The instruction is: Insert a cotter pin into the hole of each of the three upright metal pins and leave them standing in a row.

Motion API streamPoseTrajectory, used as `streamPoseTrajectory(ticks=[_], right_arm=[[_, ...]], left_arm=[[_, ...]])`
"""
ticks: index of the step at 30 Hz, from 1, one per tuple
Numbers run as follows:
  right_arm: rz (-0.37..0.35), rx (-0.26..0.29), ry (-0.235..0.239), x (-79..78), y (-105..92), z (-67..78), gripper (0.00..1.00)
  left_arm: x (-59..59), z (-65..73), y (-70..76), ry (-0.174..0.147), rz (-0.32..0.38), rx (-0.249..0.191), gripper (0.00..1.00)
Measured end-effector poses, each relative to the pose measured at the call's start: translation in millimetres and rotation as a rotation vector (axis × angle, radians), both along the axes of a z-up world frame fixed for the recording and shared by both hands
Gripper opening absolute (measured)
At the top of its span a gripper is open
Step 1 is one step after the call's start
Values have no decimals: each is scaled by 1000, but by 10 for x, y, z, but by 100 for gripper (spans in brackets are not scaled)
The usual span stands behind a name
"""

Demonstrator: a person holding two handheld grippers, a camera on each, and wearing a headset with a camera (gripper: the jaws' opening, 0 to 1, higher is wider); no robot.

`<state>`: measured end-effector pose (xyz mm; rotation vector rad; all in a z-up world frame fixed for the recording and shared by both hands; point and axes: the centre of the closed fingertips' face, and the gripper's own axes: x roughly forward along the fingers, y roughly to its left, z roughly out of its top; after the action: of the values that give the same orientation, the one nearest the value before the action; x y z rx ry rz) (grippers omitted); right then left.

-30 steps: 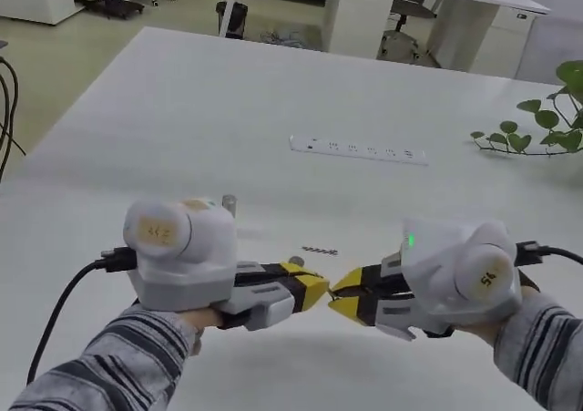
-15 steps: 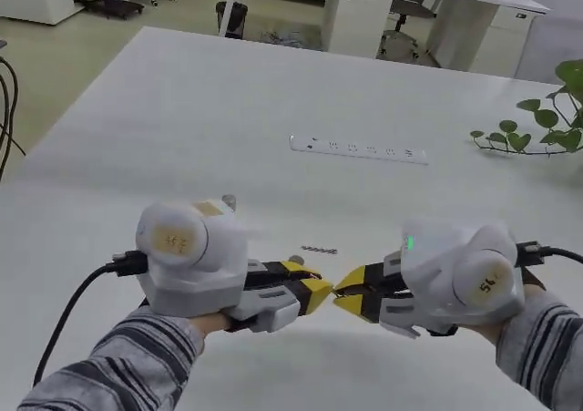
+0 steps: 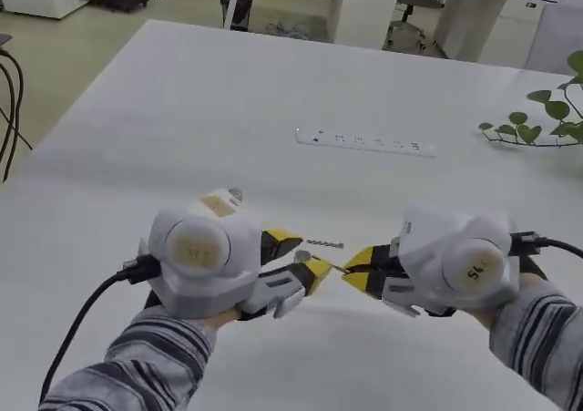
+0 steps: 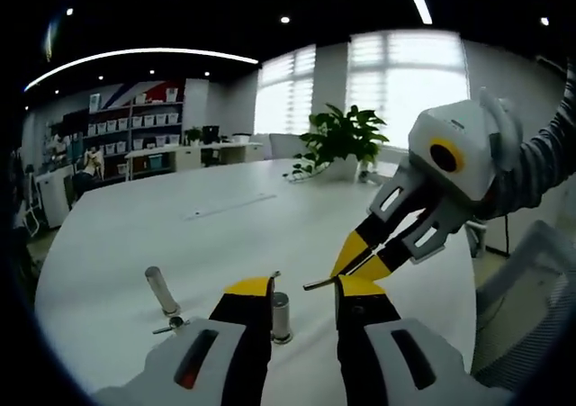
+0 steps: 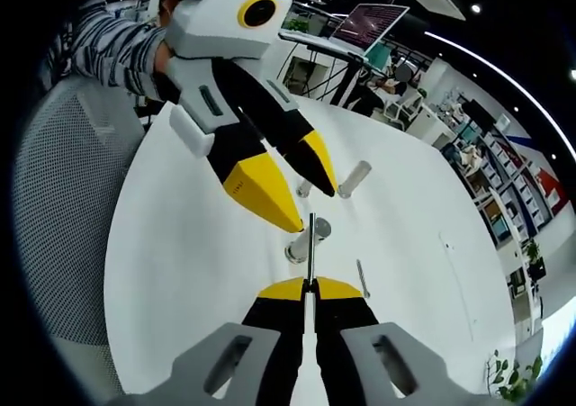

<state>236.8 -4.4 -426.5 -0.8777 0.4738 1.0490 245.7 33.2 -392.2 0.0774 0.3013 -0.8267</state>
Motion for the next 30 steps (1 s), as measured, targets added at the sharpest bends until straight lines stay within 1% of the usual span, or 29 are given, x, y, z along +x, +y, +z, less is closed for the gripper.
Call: streamPoseTrajectory(ticks=[1,3,4,6,9,10,11,12,13,15,16,18,22,25,28,30], right_arm=[[8,-20,-8,22,-13,-13,0],[15,-38,-20,54,-23,-22,0],[21,-46,-20,65,-27,-33,0],[30,-66,-22,101,-41,-63,0],[42,-113,-30,157,-85,-129,0],[44,-116,-27,165,-91,-146,0],[45,-119,-25,177,-96,-160,0],[46,-122,-24,189,-104,-176,0],[48,-131,-21,205,-115,-201,0],[60,-151,-25,227,-129,-240,0],[68,-162,-27,233,-134,-260,0],[78,-169,-27,245,-129,-280,0],[94,-169,-29,272,-99,-300,0],[104,-179,-30,285,-92,-313,0],[112,-182,-33,286,-90,-308,0],[118,-173,-37,282,-74,-272,0]], left_arm=[[21,-14,30,-17,15,29,24],[50,-79,70,-38,34,92,25],[55,-133,73,-33,39,115,25],[69,-202,72,-25,45,136,26],[90,-313,76,-9,60,160,25],[95,-342,73,-6,62,168,25],[111,-393,84,-2,71,186,25],[117,-409,87,-1,74,192,24],[138,-453,97,4,84,202,24],[165,-521,119,18,105,204,23],[165,-556,126,38,115,193,22],[158,-583,112,50,114,176,21],[140,-624,88,55,107,190,21],[141,-624,72,52,106,189,20],[133,-634,62,50,100,198,20],[136,-635,59,50,101,196,20]])
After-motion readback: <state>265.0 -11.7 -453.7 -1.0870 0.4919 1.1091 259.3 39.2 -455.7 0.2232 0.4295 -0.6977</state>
